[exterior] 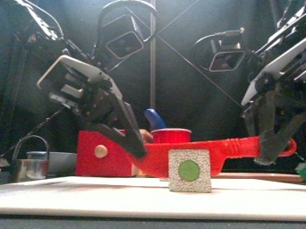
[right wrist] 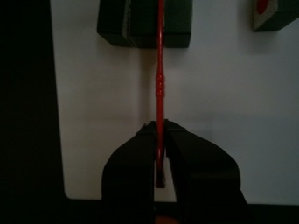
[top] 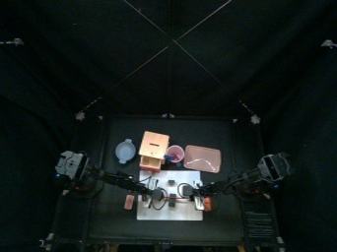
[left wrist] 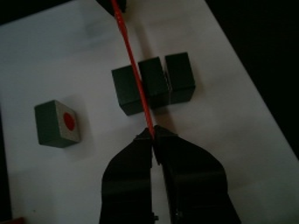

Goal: Place sushi on board then cut the sushi with the knife then place the pieces on the plate
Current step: Cut the sushi into 4 pieces

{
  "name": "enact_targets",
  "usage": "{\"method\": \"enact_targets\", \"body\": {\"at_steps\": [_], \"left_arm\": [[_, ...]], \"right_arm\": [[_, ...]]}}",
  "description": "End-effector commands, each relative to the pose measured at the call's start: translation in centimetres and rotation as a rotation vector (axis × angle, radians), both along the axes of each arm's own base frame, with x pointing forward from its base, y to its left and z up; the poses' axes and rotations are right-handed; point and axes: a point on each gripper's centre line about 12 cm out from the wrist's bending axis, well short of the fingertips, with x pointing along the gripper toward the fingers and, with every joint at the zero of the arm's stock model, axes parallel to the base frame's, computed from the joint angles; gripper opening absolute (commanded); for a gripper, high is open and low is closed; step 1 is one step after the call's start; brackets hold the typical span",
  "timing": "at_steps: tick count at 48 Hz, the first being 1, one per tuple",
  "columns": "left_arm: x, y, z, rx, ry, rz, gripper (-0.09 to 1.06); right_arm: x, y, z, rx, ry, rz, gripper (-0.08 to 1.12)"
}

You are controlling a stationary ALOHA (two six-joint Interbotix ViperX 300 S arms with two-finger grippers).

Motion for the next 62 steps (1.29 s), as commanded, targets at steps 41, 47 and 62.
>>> {"method": "enact_targets", "body": {"at_steps": [41,47,62], "left_arm": [[-0.3,-0.1,7.0,-0.022,-0.169,-0.015,0.38],[-0.4,-1.6,6.4,-0.028,-0.154,-0.047,0.38],[0.0,-2.1,4.7,-0.031,-0.111,-0.046,0.38]], "right_arm": [[0.7,-1.0,7.1,-0.061,-0.196,0.053,0.45],[0.4,0.8,7.0,-0.035,-0.189,0.091,0.45],[0.3,1.9,5.4,0.035,-0.118,0.048,0.45]]}}
